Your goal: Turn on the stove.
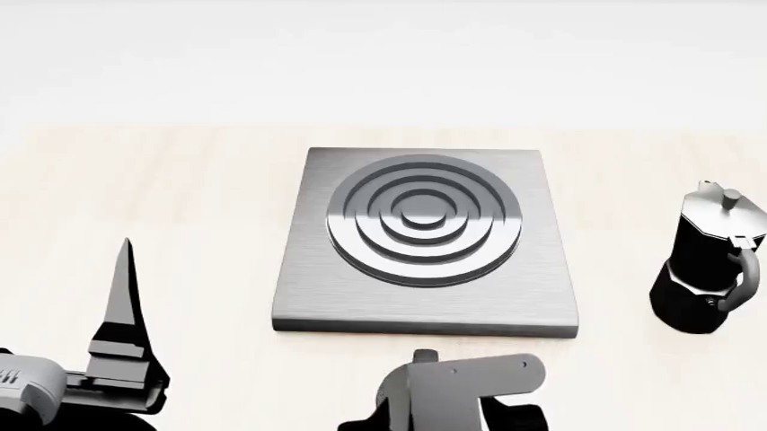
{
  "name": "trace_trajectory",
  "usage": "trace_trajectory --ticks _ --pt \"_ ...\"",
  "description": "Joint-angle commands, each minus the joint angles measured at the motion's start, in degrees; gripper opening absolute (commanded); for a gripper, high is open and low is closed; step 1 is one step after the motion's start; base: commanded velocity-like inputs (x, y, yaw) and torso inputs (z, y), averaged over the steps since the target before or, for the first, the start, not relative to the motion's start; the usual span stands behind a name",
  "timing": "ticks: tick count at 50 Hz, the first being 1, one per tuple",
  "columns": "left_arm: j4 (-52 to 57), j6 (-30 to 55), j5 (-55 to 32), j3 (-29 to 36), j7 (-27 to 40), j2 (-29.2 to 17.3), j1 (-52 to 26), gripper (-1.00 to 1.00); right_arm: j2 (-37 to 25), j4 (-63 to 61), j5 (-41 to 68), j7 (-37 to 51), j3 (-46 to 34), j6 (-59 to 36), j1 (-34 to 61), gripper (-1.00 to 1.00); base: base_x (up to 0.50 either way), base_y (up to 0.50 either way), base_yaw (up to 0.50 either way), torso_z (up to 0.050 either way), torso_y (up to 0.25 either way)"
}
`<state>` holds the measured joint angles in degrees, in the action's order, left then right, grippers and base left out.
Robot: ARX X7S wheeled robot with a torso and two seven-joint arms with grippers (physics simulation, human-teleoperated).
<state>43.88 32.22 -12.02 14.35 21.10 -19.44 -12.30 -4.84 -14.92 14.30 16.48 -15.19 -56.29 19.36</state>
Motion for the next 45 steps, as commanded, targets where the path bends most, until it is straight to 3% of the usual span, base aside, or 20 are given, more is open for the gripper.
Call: trace_trajectory --ticks 1,45 --pt "0.1 0.1 -0.2 0.2 0.2 -0.2 0.0 1.0 -0.3 2.7 0.6 0.4 -0.3 1.4 0.3 1.0 0.0 0.0 0.0 0.0 0.0" --pt "-0.3 -0.1 -0.9 0.5 1.0 -0.7 -0.3 1.0 -1.8 9.1 2.5 1.1 -1.3 4.8 1.4 1.0 0.0 0.0 0.0 0.0 0.0"
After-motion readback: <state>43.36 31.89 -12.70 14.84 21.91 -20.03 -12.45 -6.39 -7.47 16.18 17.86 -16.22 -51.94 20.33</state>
